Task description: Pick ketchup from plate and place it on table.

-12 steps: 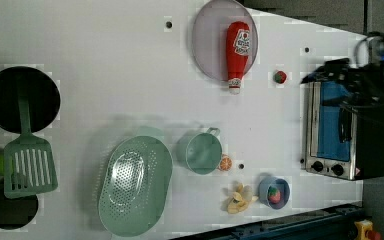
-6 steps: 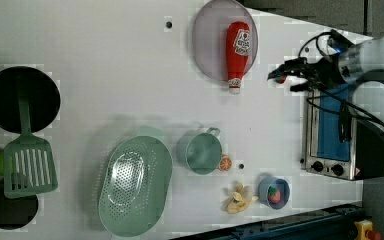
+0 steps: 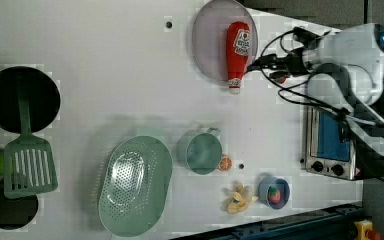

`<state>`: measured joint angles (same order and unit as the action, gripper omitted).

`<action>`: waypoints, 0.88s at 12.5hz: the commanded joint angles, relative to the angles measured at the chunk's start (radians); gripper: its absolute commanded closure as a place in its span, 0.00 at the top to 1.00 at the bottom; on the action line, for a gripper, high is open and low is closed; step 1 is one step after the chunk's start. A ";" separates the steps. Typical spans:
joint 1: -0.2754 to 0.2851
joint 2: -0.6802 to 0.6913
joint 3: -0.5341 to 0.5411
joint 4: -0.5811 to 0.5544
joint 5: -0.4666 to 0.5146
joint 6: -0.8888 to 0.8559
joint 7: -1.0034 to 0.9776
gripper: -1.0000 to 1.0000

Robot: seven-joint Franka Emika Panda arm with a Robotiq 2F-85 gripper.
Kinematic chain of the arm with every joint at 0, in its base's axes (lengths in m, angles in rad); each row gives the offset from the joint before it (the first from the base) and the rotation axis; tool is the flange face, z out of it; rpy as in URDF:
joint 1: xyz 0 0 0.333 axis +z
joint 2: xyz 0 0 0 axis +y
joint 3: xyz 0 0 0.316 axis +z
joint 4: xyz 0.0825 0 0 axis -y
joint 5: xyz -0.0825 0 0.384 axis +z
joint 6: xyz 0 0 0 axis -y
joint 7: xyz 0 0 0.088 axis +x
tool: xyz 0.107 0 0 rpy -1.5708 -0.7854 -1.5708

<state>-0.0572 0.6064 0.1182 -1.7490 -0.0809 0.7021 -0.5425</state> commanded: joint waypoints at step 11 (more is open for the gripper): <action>0.049 0.226 -0.004 0.152 -0.063 0.257 -0.059 0.84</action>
<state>0.0041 0.8193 0.1118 -1.6299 -0.1409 0.9297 -0.5723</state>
